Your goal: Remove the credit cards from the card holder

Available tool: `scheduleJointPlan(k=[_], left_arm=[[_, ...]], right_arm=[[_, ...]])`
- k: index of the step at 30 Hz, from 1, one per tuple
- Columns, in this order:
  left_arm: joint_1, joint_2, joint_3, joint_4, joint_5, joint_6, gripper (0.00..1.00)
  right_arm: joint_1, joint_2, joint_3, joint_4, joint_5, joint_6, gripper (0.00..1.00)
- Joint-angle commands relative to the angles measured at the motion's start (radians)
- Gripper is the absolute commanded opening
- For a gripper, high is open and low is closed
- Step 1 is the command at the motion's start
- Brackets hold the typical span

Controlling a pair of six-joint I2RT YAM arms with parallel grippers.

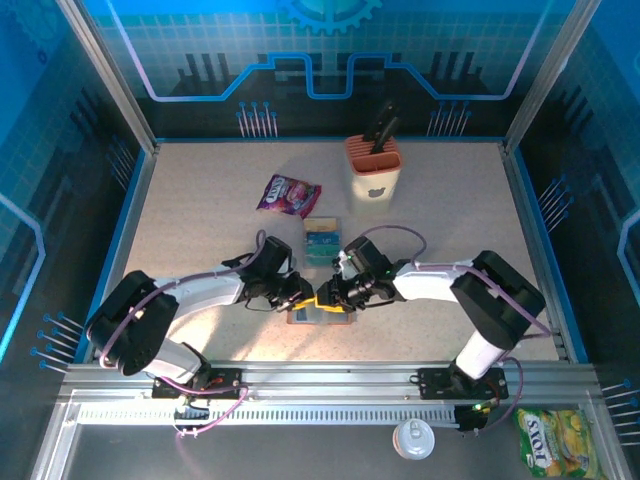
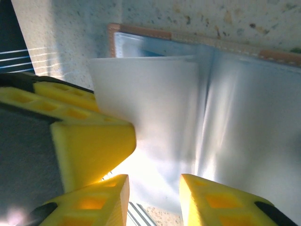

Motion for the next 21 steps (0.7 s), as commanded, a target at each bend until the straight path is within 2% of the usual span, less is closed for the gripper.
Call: scheduleJointPlan(k=[1, 8, 21], left_arm=[[-0.007, 0.026, 0.048, 0.019, 0.022, 0.011, 0.22], [-0.043, 0.079, 0.102, 0.035, 0.045, 0.014, 0.22], [-0.095, 0.178, 0.191, 0.017, 0.046, 0.035, 0.18]], right_arm=[[-0.019, -0.084, 0.015, -0.07, 0.029, -0.049, 0.35], [-0.056, -0.199, 0.051, -0.249, 0.125, -0.128, 0.35], [-0.099, -0.301, 0.018, -0.308, 0.174, -0.137, 0.35]])
